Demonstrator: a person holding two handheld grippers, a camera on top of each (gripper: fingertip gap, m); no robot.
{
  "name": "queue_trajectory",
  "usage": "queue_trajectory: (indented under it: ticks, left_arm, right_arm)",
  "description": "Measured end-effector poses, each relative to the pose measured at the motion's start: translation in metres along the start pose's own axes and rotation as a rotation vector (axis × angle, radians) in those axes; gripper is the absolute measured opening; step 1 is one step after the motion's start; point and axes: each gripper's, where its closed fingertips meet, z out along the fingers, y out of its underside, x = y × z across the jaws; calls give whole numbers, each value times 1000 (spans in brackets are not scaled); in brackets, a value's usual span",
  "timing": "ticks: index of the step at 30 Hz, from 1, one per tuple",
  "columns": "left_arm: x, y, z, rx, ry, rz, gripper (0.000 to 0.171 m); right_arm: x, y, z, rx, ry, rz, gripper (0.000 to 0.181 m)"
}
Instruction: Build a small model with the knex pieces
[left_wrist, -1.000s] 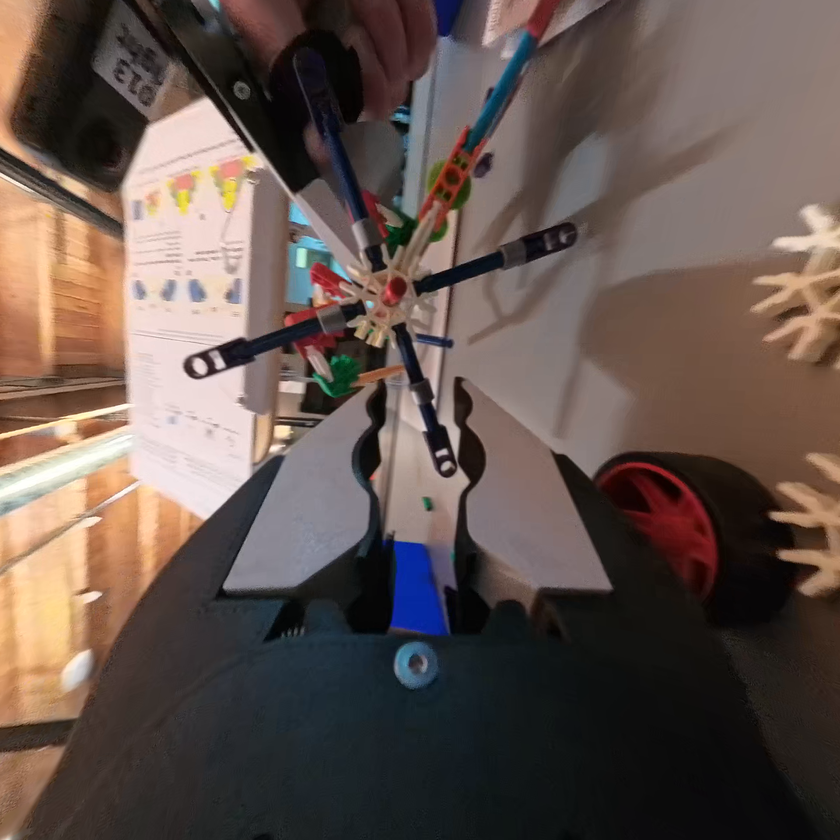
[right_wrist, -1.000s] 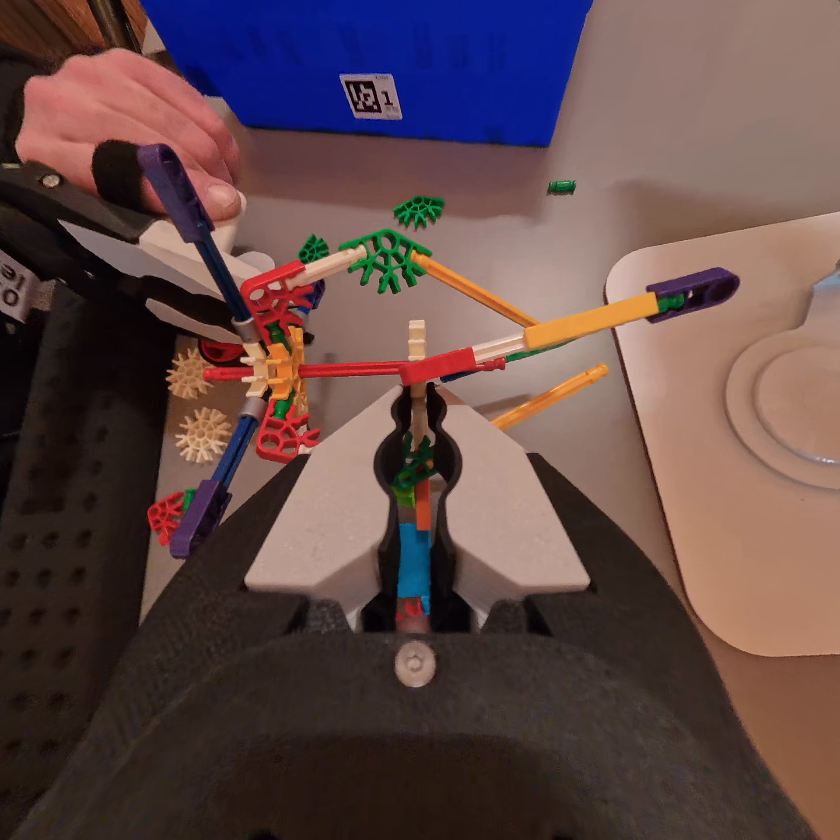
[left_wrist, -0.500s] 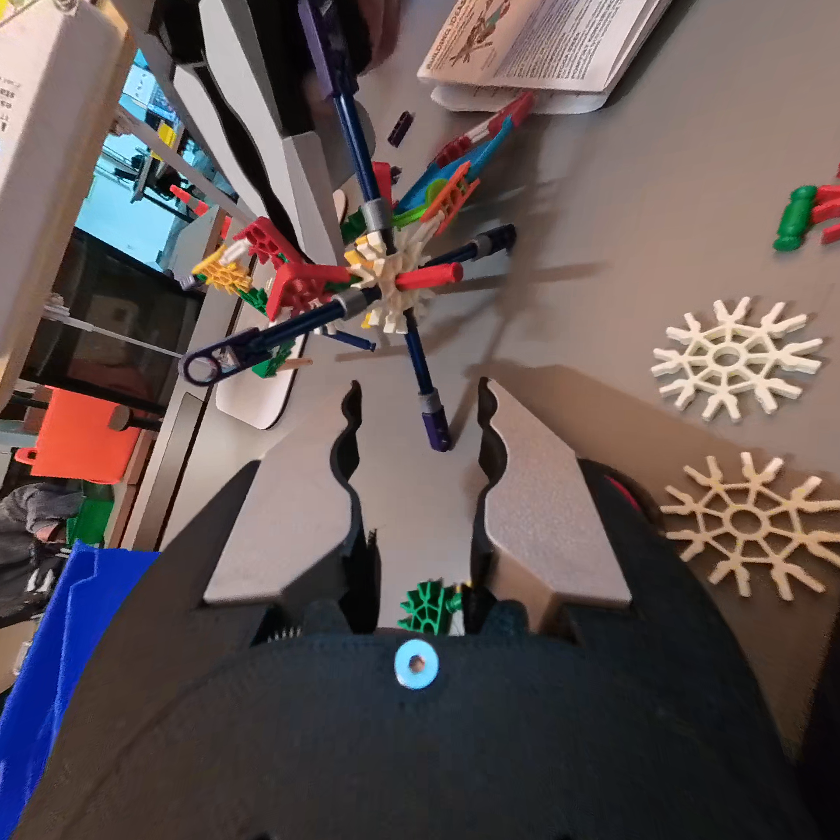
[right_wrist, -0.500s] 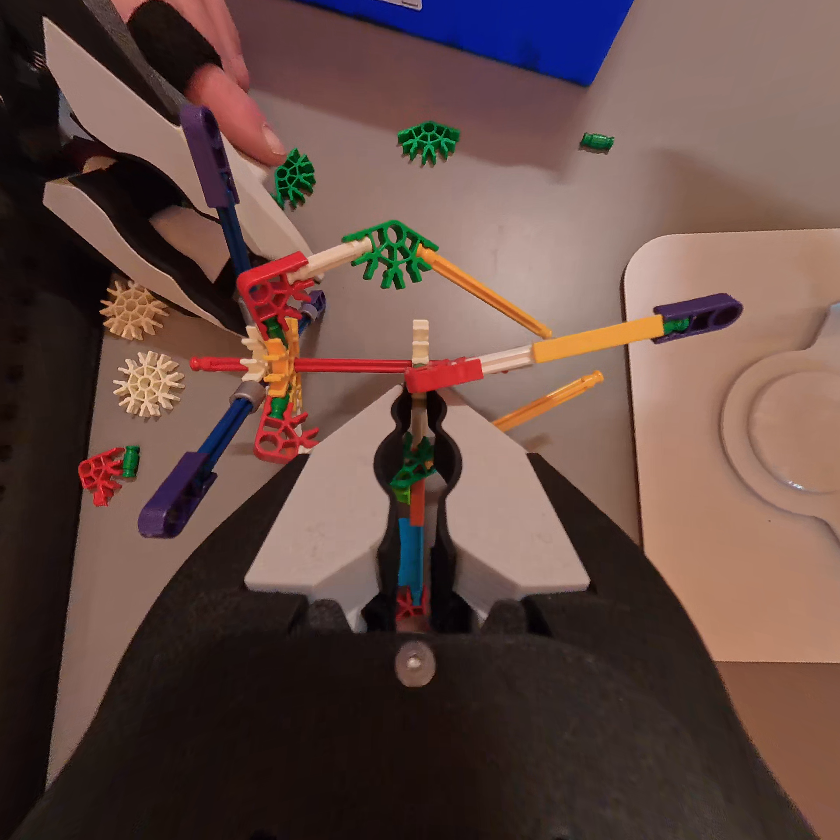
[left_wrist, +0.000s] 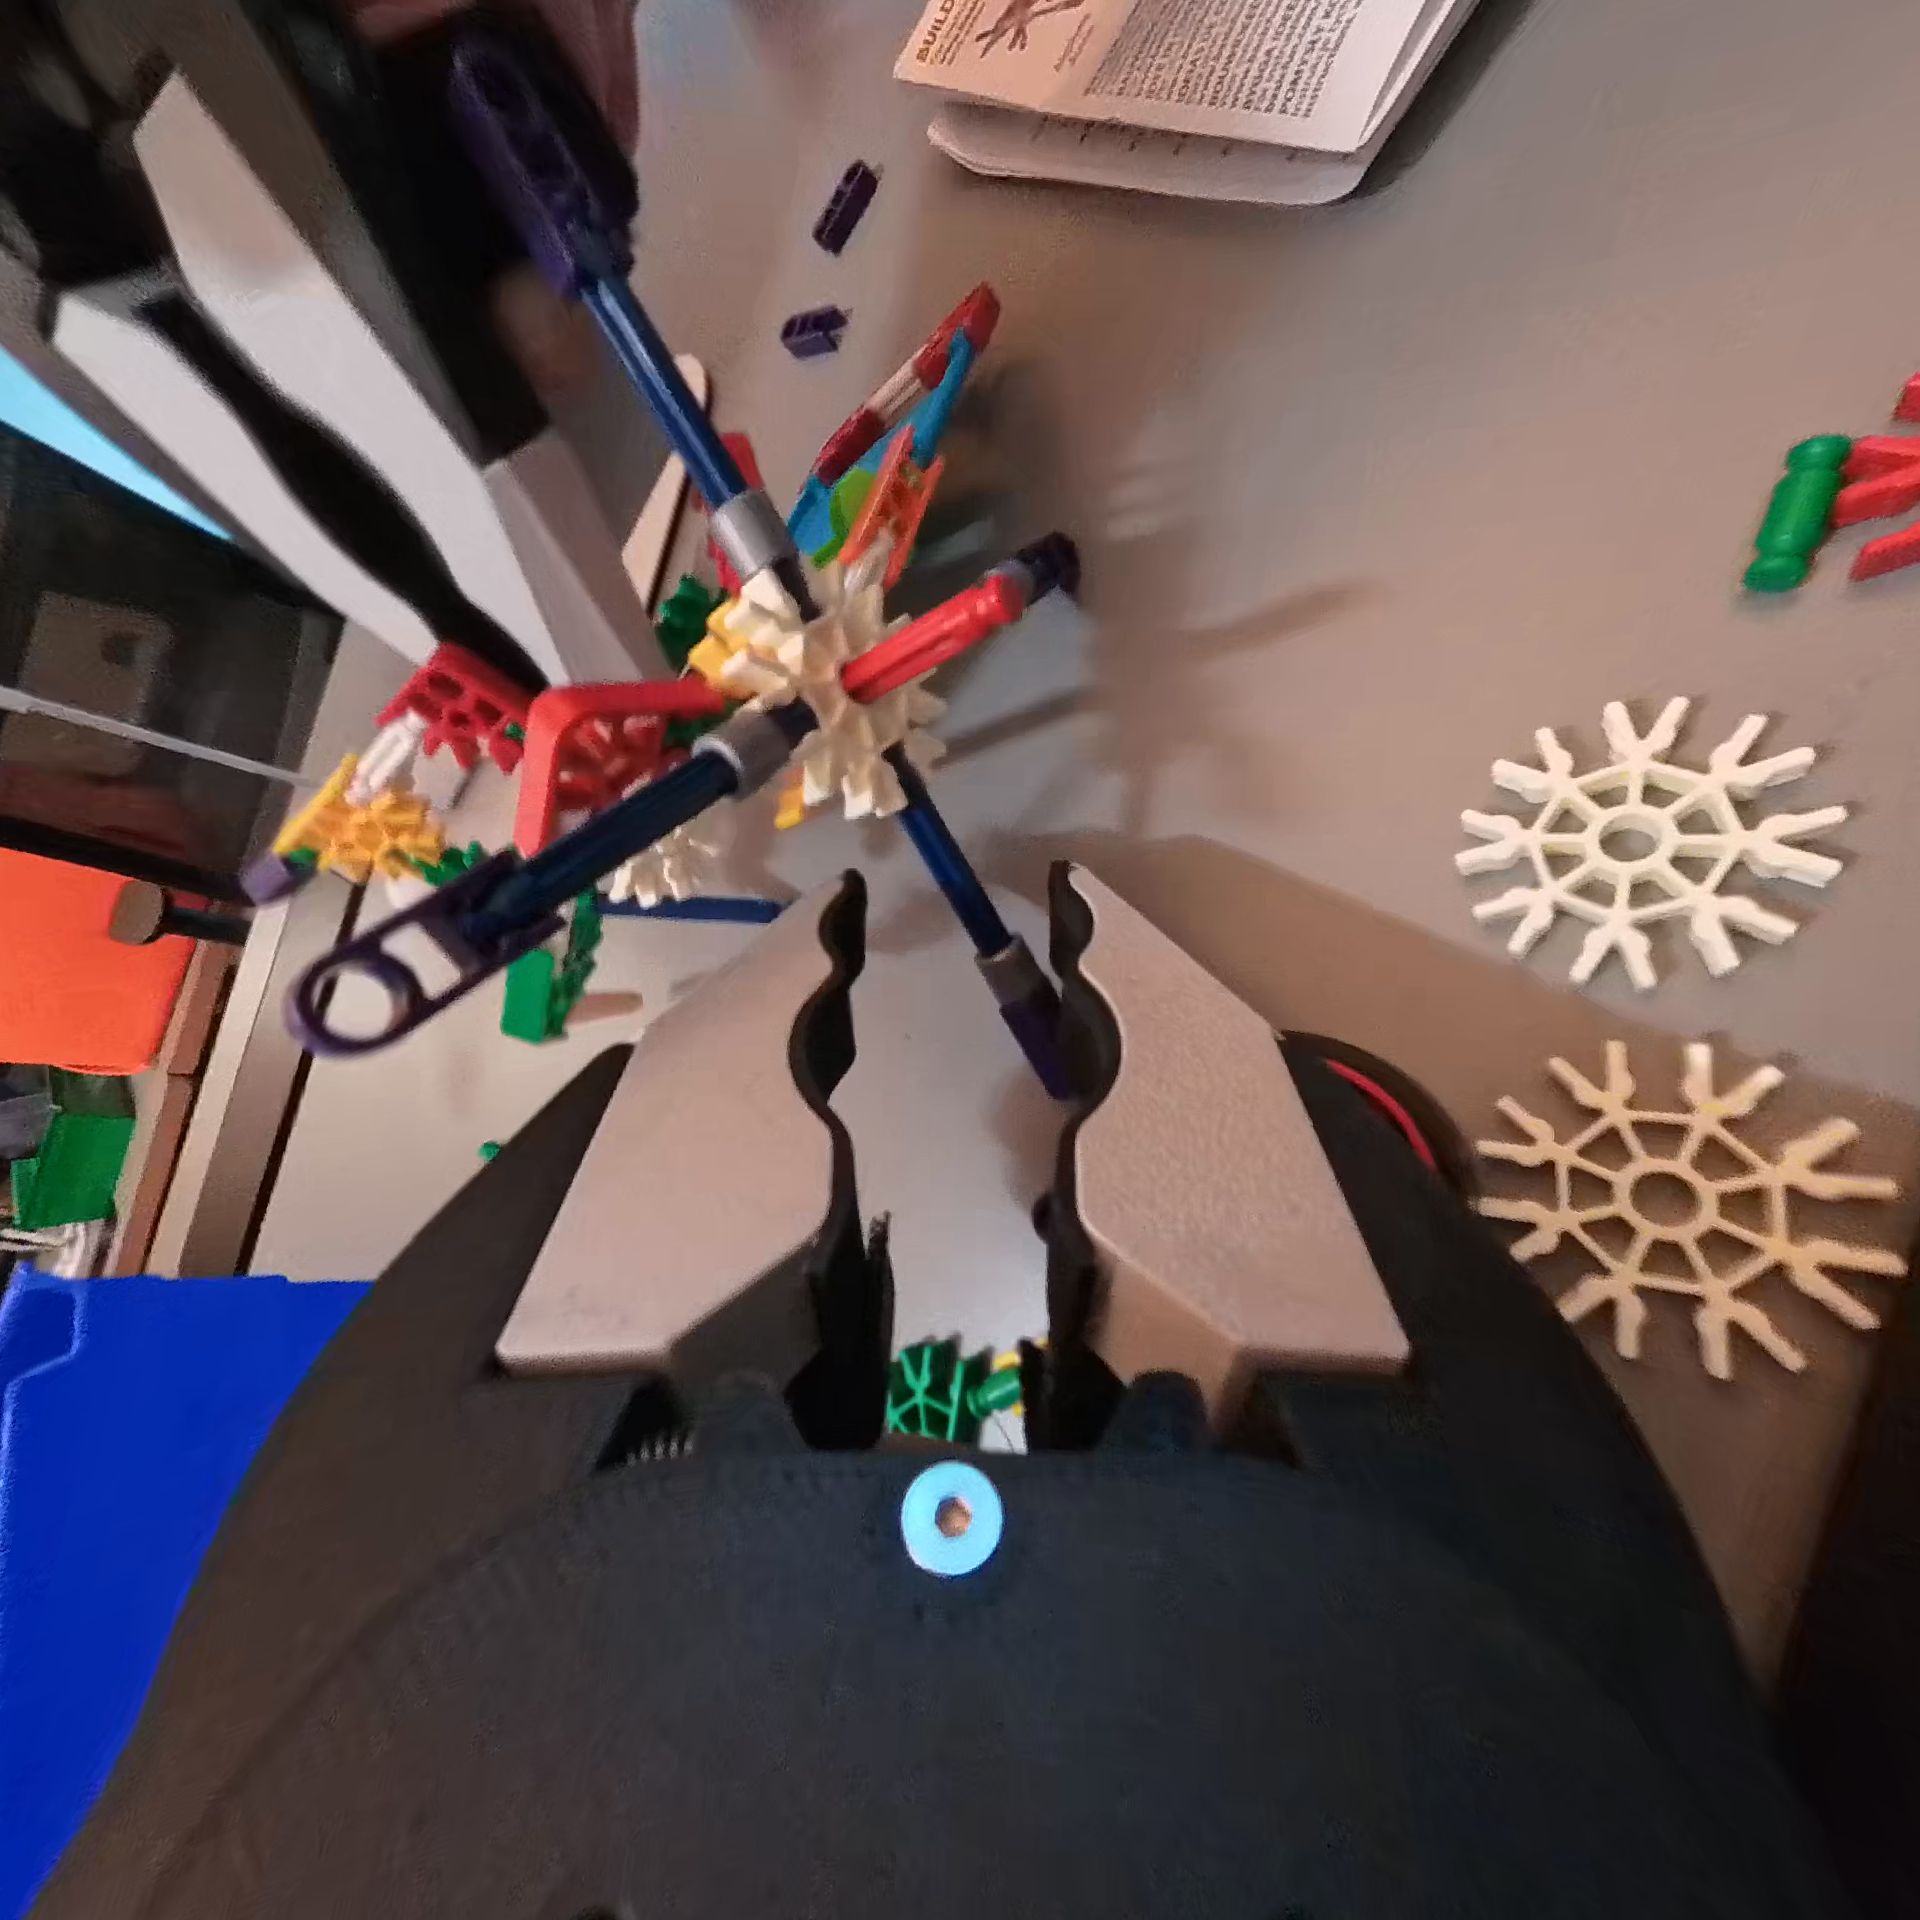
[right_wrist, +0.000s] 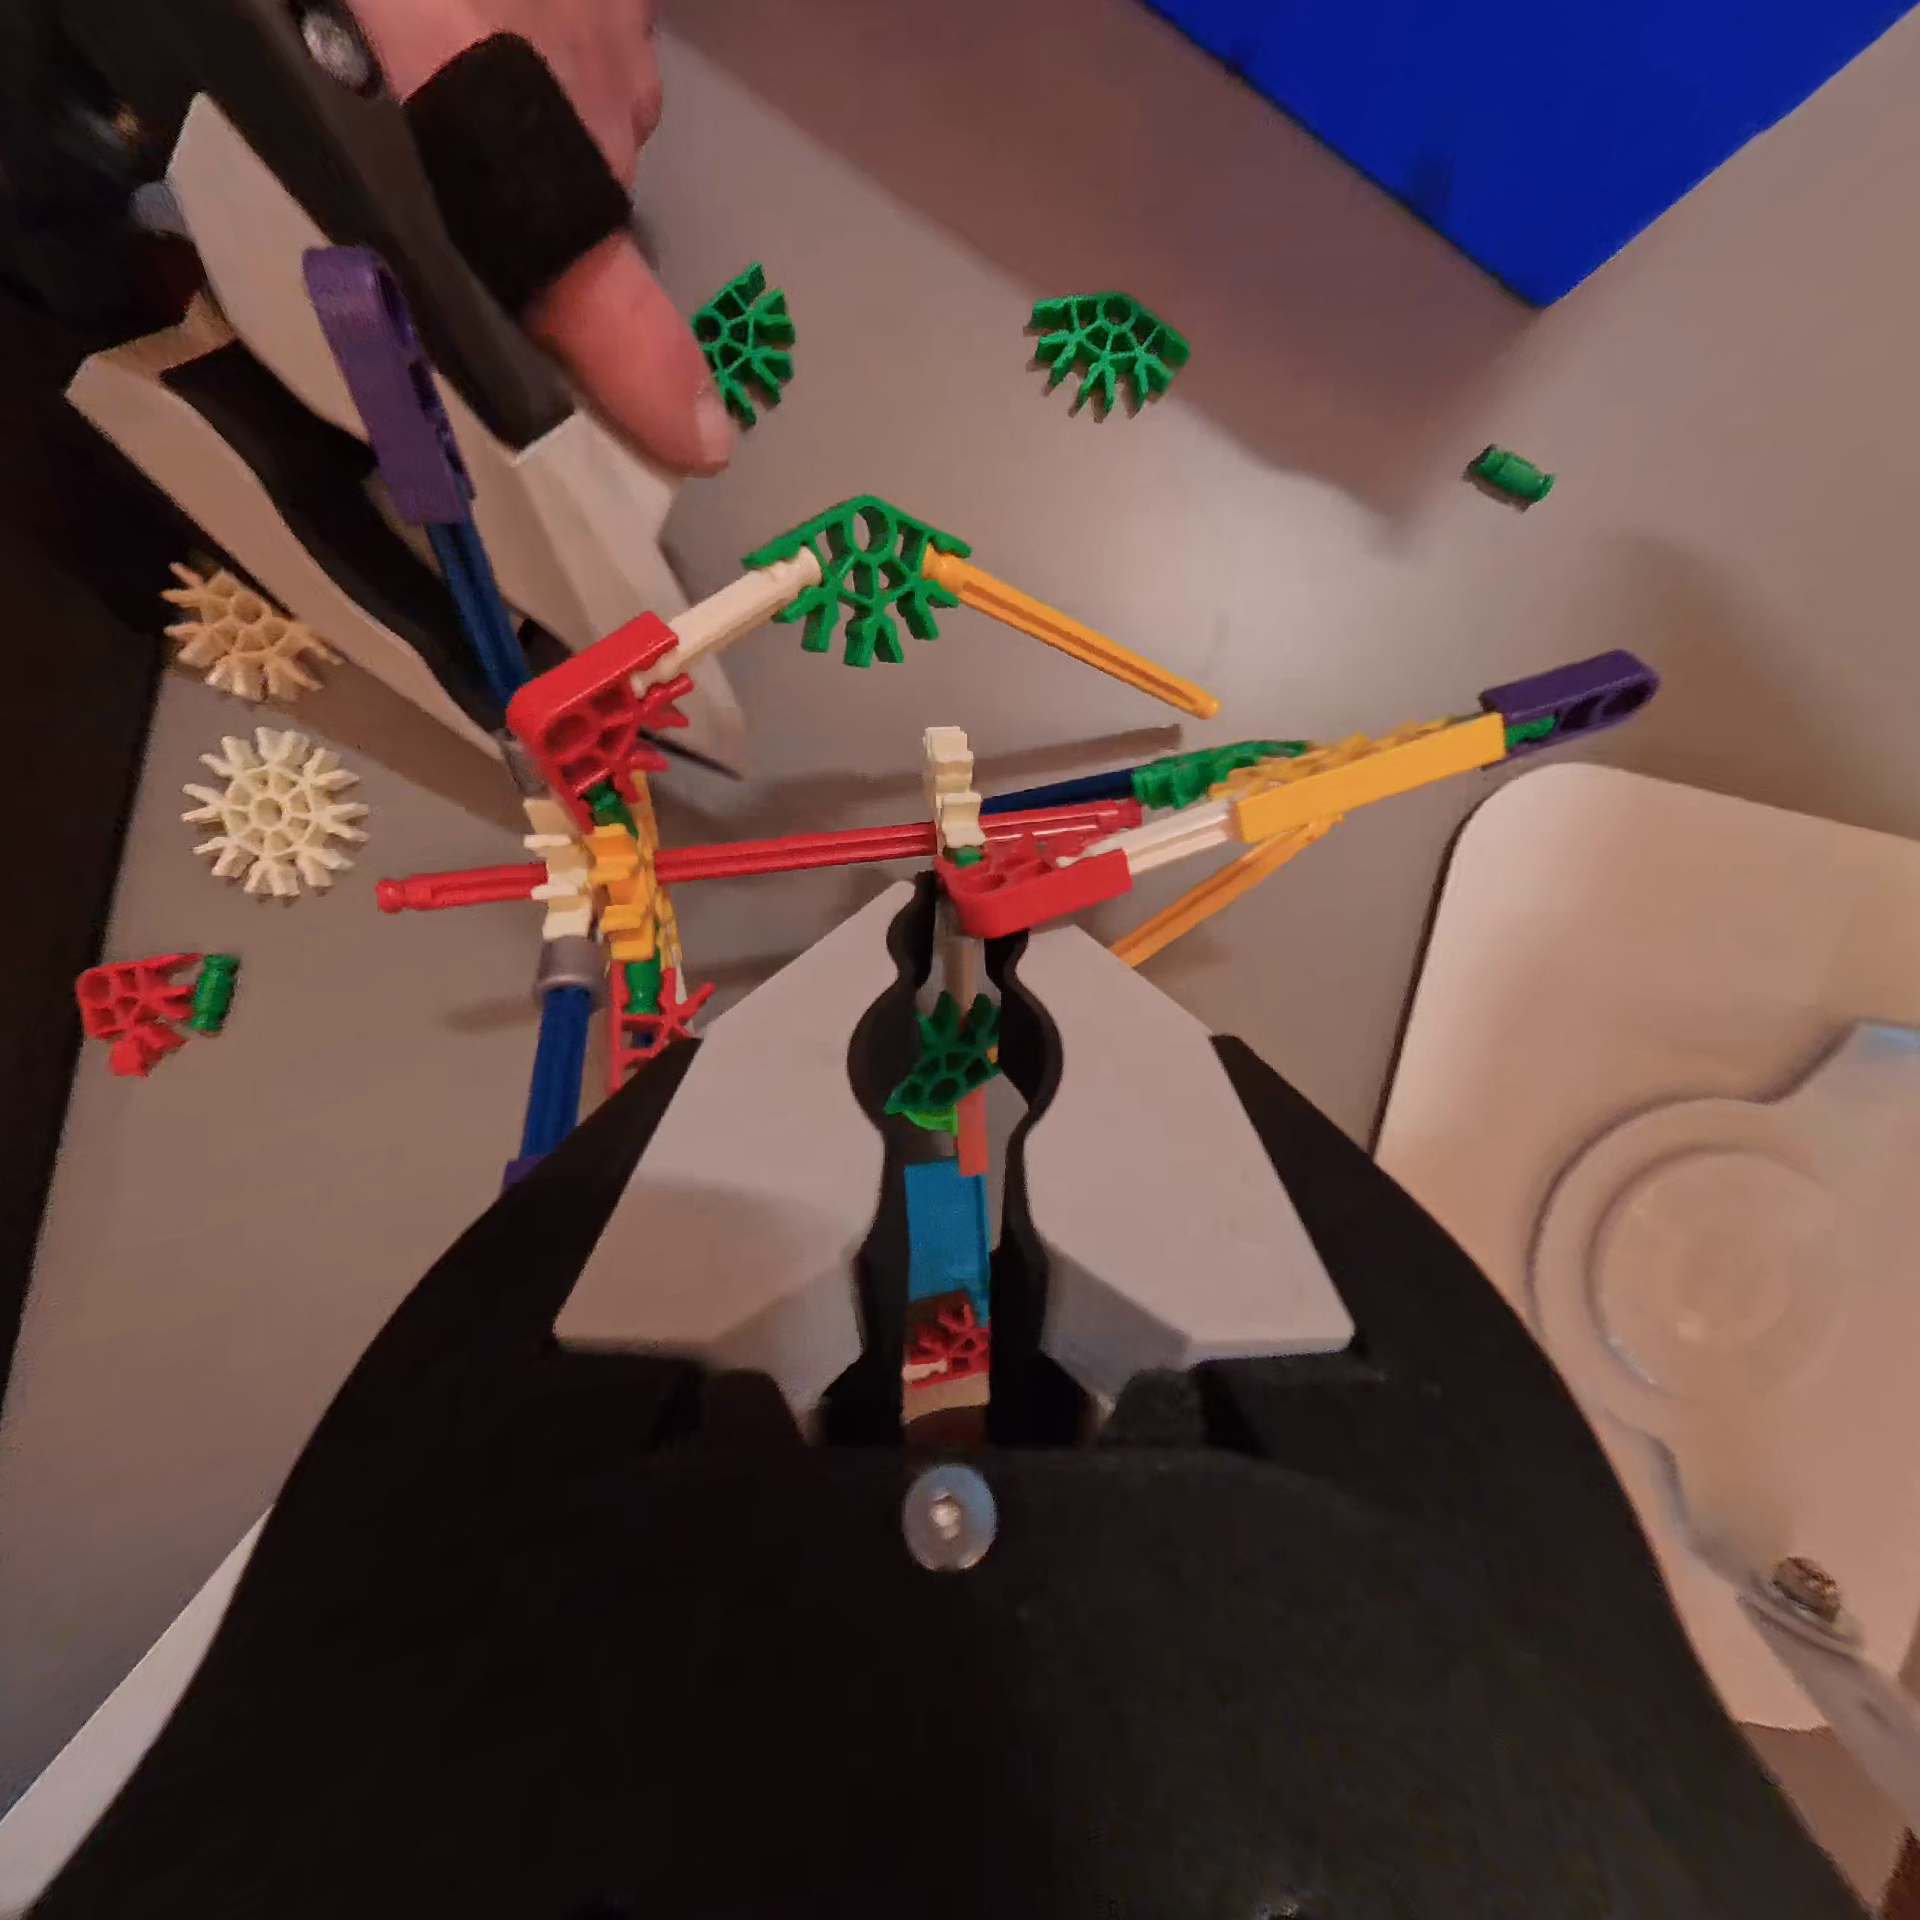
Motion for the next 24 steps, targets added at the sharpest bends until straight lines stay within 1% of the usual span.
queue_trajectory:
  ticks: [2, 3, 5, 7, 9, 11, 12, 14, 15, 17, 20, 22, 24]
  left_arm:
    - [0, -3, 2, 0, -1, -5, 34]
    - [-1, -5, 1, 10, -5, -1, 34]
    - [-4, -3, -1, 4, -20, -2, 33]
    - [-3, 0, -2, 6, 1, -27, 31]
    - [-6, 1, -4, 4, -12, -34, 30]
    - [-5, 0, -6, 9, 0, -47, 28]
    - [-4, 2, -6, 3, 4, -48, 26]
    - [-1, 2, -7, 3, 14, -35, 20]
    - [-2, 2, -7, 0, 12, -35, 20]
    - [0, 1, -7, 2, 22, -42, 17]
    - [0, 1, -5, -3, 27, -51, 9]
    - [1, -1, -3, -2, 42, -70, 7]
    - [-3, 1, 0, -24, 18, -60, 8]
  right_arm:
    - [4, -1, 3, -24, 19, -7, 9]
    - [6, 0, 3, -35, 34, -6, 13]
    - [7, -1, -3, -36, 56, 5, 25]
    - [10, -1, -16, -19, 92, 29, 32]
    - [13, 6, -32, -25, 149, 82, 31]
    - [22, 19, -54, -61, 282, 138, 27]
    - [22, 24, -66, -56, 327, 154, 26]
    - [12, 32, -81, -35, 361, 204, 23]
    - [2, 37, -83, -37, 354, 207, 23]
    - [-22, 46, -78, -51, 313, 193, 22]
    - [-51, 53, -51, -65, 247, 153, 22]
    - [-49, 62, -32, -114, 279, 153, 22]
    - [-41, 68, -19, -134, 317, 162, 12]
